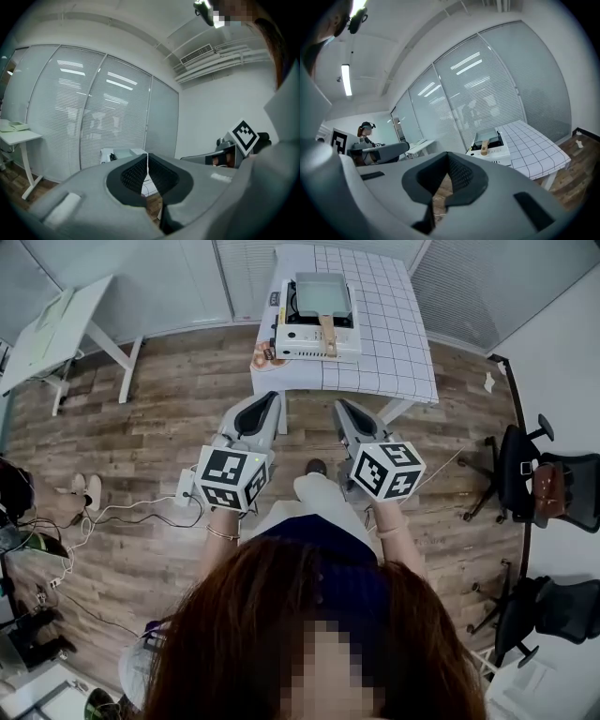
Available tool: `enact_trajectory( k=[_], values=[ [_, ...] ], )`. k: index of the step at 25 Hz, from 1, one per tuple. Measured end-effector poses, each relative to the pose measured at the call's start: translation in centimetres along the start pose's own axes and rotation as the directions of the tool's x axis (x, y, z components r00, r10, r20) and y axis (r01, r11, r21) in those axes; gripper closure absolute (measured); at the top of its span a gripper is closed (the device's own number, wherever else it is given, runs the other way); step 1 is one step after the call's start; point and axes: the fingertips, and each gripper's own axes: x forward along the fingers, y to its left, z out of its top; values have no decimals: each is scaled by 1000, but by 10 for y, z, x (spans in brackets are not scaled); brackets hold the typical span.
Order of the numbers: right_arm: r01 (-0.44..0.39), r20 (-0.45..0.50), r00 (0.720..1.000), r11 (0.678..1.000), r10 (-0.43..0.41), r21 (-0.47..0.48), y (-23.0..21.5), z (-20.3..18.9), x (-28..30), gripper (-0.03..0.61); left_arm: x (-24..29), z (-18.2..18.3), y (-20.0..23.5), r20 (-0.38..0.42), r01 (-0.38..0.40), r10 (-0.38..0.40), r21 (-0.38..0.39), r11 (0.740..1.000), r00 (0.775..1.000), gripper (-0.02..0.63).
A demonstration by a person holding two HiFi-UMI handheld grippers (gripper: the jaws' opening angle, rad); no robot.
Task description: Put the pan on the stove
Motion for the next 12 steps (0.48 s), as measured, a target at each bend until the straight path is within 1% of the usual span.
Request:
enact_trajectory(
  k=[4, 9, 12],
  values=[
    [18, 27, 999, 1000, -18, -18, 0, 4, -6, 569, 0, 2, -3, 6, -4, 4, 5, 1000, 1000, 597],
    [60, 63, 996, 996, -56, -61, -6, 13, -13, 569, 6, 4, -9, 5, -9, 9, 11, 1000, 1000, 597],
    [71, 75, 995, 994, -65, -84, -12, 18, -18, 569, 11, 5, -15, 6, -12, 12, 13, 1000, 1000, 597]
  ],
)
